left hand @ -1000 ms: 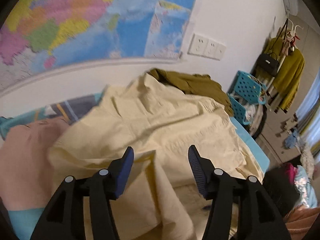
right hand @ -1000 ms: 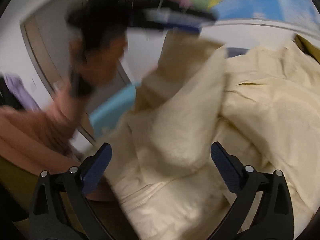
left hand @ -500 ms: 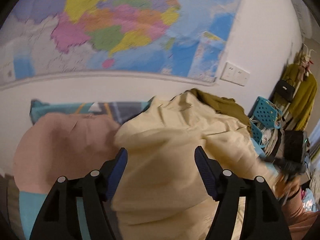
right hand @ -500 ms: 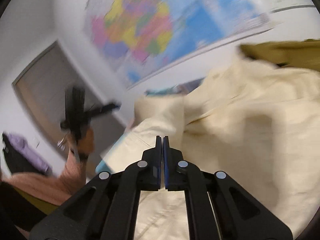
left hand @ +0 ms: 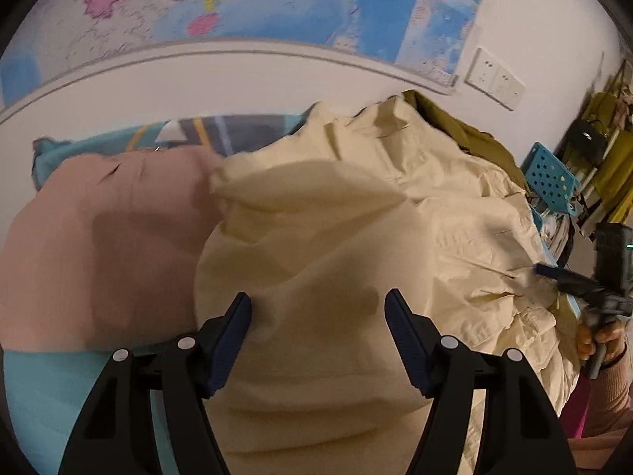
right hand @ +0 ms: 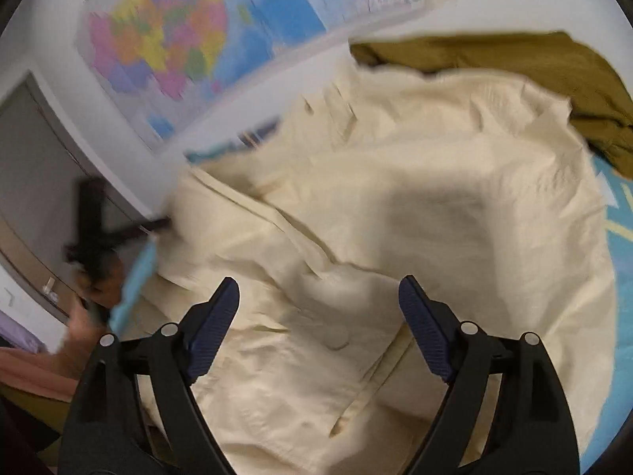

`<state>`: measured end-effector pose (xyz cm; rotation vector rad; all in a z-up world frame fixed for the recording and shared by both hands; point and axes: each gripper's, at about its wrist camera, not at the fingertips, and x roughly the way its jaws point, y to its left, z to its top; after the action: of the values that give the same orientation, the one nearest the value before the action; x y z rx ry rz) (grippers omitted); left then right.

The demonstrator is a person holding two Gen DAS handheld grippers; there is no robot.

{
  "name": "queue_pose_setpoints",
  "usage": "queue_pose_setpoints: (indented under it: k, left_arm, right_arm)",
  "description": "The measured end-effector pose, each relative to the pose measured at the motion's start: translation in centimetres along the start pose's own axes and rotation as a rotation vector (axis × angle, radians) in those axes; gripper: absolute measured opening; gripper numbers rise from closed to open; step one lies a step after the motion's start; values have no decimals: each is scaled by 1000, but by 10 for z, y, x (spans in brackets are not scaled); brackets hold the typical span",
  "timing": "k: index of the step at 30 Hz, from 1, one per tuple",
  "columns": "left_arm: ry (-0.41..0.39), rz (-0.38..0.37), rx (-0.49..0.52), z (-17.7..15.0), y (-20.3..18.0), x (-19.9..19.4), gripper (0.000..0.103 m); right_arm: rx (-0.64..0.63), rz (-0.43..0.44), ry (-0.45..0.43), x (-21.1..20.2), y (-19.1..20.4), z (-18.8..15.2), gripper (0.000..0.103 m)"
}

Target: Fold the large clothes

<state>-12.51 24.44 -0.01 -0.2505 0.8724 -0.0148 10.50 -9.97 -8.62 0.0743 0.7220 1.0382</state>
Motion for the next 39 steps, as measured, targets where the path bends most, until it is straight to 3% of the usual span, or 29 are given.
queue_pose_setpoints:
  k: [1,2,3,4,5,6,8,11,13,16,17,19,20,21,26,27,28,29,30,31,35,39]
  left_arm:
    - [-2,-8,5,3,-3,1,68]
    - [-2,-11,7,5,-5,2,68]
    - [-1,-11,14,8,-7,4,68]
    - [-2,-8,21,10,-10,7,68]
    - [-3,2,24,13,-12,9,68]
    - [-1,1,25,15,-13,12,68]
    - [2,-7,22,19,-14,16,68]
    - [-16,-21,21,27,-17,17,68]
    - [-48,-17,24,35,-22,16,68]
    - [-64,14,14,43,-28,25,68]
    - [-52,17,7,44,-28,31,68]
    - [-36,25,14,41,-27,40,68]
    - [-31,33,19,40,-26,43,68]
    - [-23,43,24,39,-25,46,68]
    - [4,46,3,35,-15,56,68]
    - [9,46,3,36,-15,58,68]
    - [11,57,3,36,-15,59,68]
    - [14,65,3,36,-15,61,68]
    - [16,67,3,37,-16,62,68]
    - [15,72,4,37,-17,62,68]
    - [-14,49,-27,44,-16,51,68]
    - [-100,8,-11,54,-28,30,71]
  right_arm:
    - [-3,-3,25,8,1,-5,82]
    - [-21,-13,49,16,2,-6,73]
    - [-51,-29,65,21,5,-8,51]
    - [-72,-25,73,22,7,-9,38]
    - [-95,-1,80,22,10,-10,18]
    - [-112,-1,77,20,13,-11,7]
    - [-159,-26,38,8,22,-8,2]
    - [-184,-72,-86,-23,26,10,0]
    - [-186,-153,-215,-51,23,29,0]
    - [-133,-160,-322,-78,2,47,1]
    - [-102,-149,-308,-78,-7,47,3]
    - [-53,-63,-198,-61,-21,41,19]
    - [-44,-73,-158,-53,-23,34,49]
    - [-46,-77,-98,-40,-24,23,65]
    - [-14,-101,54,0,-28,-1,78]
    - [5,-78,67,4,-30,-3,78]
    - [-4,-59,71,8,-29,-4,69]
    - [-37,-46,72,10,-23,-6,48]
    - [-56,-50,66,11,-19,-5,14]
    - [-67,-62,66,9,-17,-4,3]
    - [-98,-94,-81,-26,-13,15,2]
    - [-132,-161,-258,-64,-12,42,2]
